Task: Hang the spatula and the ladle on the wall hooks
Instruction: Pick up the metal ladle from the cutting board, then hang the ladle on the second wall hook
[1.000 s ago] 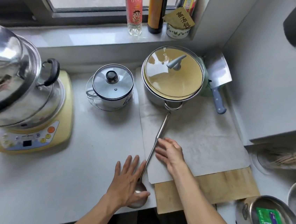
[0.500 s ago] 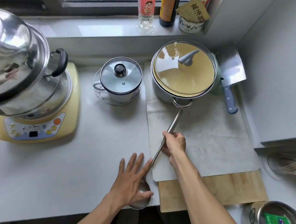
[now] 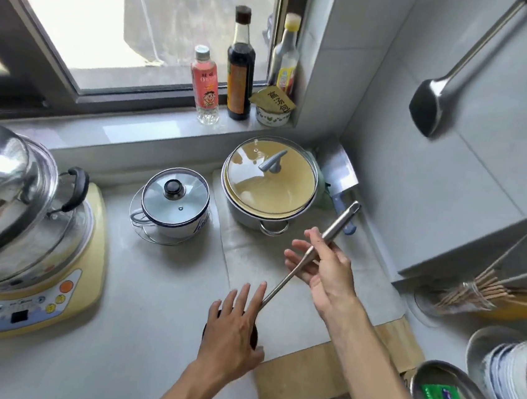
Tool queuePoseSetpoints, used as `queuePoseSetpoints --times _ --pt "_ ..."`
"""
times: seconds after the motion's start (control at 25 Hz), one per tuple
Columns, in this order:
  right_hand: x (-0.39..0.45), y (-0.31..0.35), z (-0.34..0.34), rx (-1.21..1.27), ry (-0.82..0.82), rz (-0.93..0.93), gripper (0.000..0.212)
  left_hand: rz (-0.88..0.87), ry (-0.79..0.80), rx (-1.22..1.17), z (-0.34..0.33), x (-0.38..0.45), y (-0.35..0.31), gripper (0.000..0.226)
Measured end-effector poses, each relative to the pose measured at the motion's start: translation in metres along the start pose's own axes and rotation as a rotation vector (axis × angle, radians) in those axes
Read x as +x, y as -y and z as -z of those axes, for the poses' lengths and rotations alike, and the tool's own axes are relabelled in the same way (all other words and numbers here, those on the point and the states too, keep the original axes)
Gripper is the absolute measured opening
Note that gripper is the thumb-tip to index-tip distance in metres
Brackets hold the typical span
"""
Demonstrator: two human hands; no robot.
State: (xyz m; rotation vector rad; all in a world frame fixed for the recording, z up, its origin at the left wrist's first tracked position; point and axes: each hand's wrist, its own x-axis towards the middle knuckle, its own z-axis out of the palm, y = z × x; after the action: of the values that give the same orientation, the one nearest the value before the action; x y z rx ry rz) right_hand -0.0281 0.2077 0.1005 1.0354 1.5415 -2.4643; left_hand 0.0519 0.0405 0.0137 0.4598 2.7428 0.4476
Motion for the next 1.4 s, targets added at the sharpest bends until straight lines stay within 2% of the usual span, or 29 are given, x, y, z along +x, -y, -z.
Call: queuePoseSetpoints --times 0.16,0.24,0.4,0.76,1.04,1.4 --pt "-0.018 0.100 -0.010 0.049 0.263 0.145 0.034 -0.148 -0.144 -0.017 0.067 0.041 -0.027 0.114" --pt "-0.028 0.137 -0.010 0.054 0.316 0.214 0.038 -0.202 -0.205 -0.029 0.093 0.057 -0.046 0.116" --pt "-0.045 0.190 -0.006 0.075 0.298 0.339 0.037 -0.284 -0.299 -0.029 0.129 0.081 -0.081 0.120" --pt "-0.069 0.311 0.008 -0.028 0.239 0.568 0.040 -0.408 -0.381 -0.133 0.183 0.128 -0.181 0.124" --pt "-0.051 0.352 0.012 -0.095 0.191 0.575 0.033 -0.409 -0.306 -0.172 0.186 0.155 -0.205 0.125" --pt "-0.026 0.351 0.023 -0.072 0.153 0.520 0.033 -0.410 -0.220 -0.157 0.179 0.170 -0.209 0.121"
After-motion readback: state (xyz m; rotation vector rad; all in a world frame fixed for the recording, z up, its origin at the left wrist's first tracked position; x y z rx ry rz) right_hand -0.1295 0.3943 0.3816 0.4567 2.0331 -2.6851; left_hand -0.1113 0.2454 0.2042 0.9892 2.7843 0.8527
